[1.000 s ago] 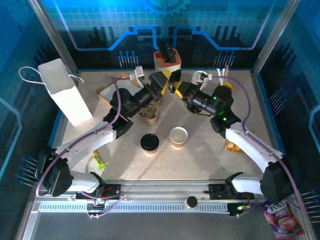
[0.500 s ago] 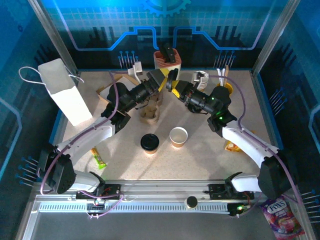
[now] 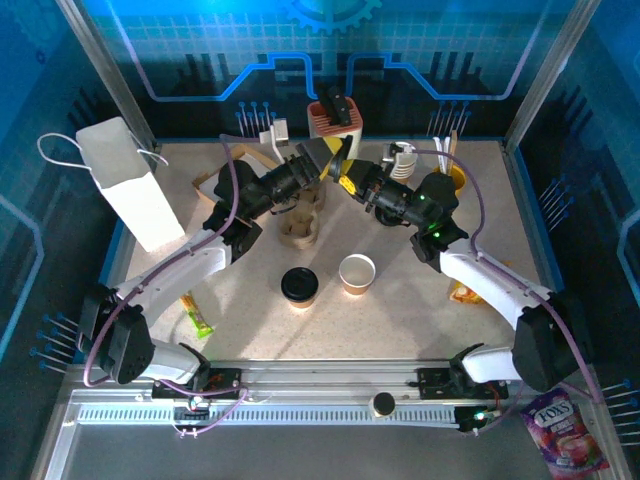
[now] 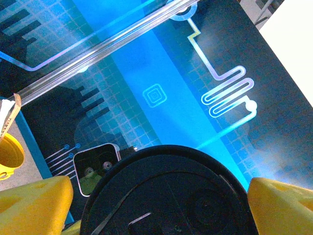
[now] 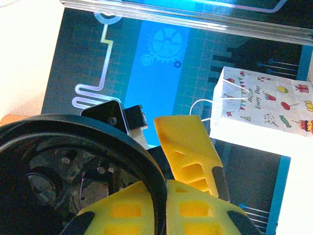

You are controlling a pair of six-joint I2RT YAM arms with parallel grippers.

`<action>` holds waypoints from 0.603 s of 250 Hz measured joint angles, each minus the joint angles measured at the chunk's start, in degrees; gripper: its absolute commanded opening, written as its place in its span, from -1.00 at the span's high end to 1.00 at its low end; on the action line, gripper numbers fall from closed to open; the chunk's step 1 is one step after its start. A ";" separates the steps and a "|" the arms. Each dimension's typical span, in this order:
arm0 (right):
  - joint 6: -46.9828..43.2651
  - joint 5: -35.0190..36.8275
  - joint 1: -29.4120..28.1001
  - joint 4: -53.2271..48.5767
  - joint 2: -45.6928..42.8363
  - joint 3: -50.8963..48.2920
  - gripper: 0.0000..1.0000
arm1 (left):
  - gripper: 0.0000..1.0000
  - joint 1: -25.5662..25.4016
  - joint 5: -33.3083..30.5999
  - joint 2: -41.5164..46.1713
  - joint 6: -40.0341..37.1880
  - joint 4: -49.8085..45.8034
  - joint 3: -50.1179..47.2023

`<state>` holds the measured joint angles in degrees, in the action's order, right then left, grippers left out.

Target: Pack the takeout coffee

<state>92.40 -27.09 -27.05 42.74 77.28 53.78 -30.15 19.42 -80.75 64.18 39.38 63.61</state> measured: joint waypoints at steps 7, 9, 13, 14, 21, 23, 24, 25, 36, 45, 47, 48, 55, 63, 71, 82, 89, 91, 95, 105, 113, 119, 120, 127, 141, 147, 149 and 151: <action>0.04 0.00 -0.02 0.11 0.04 0.00 0.80 | -0.79 0.00 0.00 0.00 0.07 0.00 0.00; 0.04 0.00 -0.02 0.17 0.09 0.02 0.80 | -0.79 0.00 0.00 0.00 0.00 0.00 0.00; 0.17 0.00 -0.02 0.26 0.11 0.02 0.80 | -0.78 0.00 0.00 0.00 0.07 0.00 0.00; 0.20 0.02 -0.02 0.28 0.13 0.02 0.80 | -0.78 0.00 0.00 0.00 0.09 0.00 0.00; 0.22 0.00 -0.02 0.44 0.24 0.09 0.80 | -0.76 0.00 0.00 0.00 0.11 0.00 0.00; 0.22 0.02 -0.02 0.46 0.28 0.11 0.80 | -0.76 0.00 -0.02 0.00 0.17 0.00 0.00; 0.24 0.02 -0.02 0.48 0.28 0.11 0.80 | -0.76 0.00 0.00 0.00 0.17 0.00 0.00; 0.24 0.00 -0.02 0.50 0.31 0.13 0.80 | -0.76 0.00 0.00 0.00 0.17 0.00 0.00; 0.35 0.02 -0.04 0.81 0.55 0.26 0.80 | -0.76 0.00 0.00 0.00 0.20 0.00 0.00; 0.42 0.00 -0.04 1.03 0.68 0.31 0.80 | -0.76 0.00 0.00 0.00 0.20 0.00 0.00; 0.42 0.00 -0.04 1.09 0.74 0.31 0.80 | -0.76 0.00 -0.02 0.00 0.20 0.00 0.00; 0.42 0.00 -0.07 1.11 0.76 0.31 0.80 | -0.76 0.00 0.00 0.00 0.20 -0.02 0.00; 0.50 0.00 -0.07 1.36 0.87 0.33 0.80 | -0.76 0.00 -0.02 -0.02 0.20 -0.02 0.00; 0.63 0.00 -0.07 1.55 0.98 0.33 0.80 | -0.76 0.00 -0.02 -0.02 0.20 -0.02 0.00; 0.63 0.00 -0.07 1.81 1.09 0.33 0.80 | -0.76 0.00 -0.02 -0.02 0.20 -0.02 -0.02; 0.68 0.02 -0.07 2.01 1.27 0.33 0.80 | -0.77 0.00 -0.02 -0.02 0.20 -0.04 -0.02; 0.81 0.02 -0.07 2.19 1.40 0.33 0.80 | -0.76 0.00 -0.04 -0.04 0.17 -0.04 -0.02; 0.83 0.02 -0.07 2.25 1.42 0.33 0.80 | -0.76 0.00 -0.04 -0.04 0.20 -0.04 -0.02; 0.83 0.02 -0.07 2.36 1.51 0.33 0.80 | -0.77 0.00 -0.04 -0.04 0.20 -0.04 -0.02; 0.87 0.02 -0.09 2.38 1.62 0.35 0.80 | -0.76 0.00 -0.04 -0.09 0.20 -0.04 -0.02; 1.01 0.07 -0.17 2.43 1.75 0.35 0.80 | -0.76 0.00 -0.04 -0.11 0.20 -0.04 -0.02; 1.07 0.07 -0.28 2.54 1.84 0.35 0.80 | -0.76 0.00 -0.04 -0.15 0.20 -0.04 -0.04; 1.07 0.07 -0.28 2.56 1.84 0.35 0.80 | -0.76 0.00 -0.04 -0.15 0.20 -0.04 -0.04; 1.14 0.13 -0.37 2.64 1.92 0.35 0.80 | -0.76 0.00 -0.04 -0.20 0.20 -0.04 -0.04; 1.27 0.28 -0.44 2.82 2.10 0.35 0.80 | -0.74 0.00 -0.07 -0.20 0.20 -0.02 -0.13; 1.27 0.28 -0.44 2.91 2.16 0.35 0.80 | -0.72 0.02 -0.09 -0.20 0.20 -0.04 -0.13; 1.29 0.31 -0.46 2.93 2.21 0.35 0.80 | -0.72 0.00 -0.09 -0.20 0.20 -0.04 -0.15; 1.29 0.28 -0.48 2.95 2.25 0.37 0.80 | -0.71 0.00 -0.09 -0.20 0.17 -0.04 -0.15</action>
<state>93.69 -26.81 -27.53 45.69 79.53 54.15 -30.15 19.33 -80.95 64.36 39.33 63.46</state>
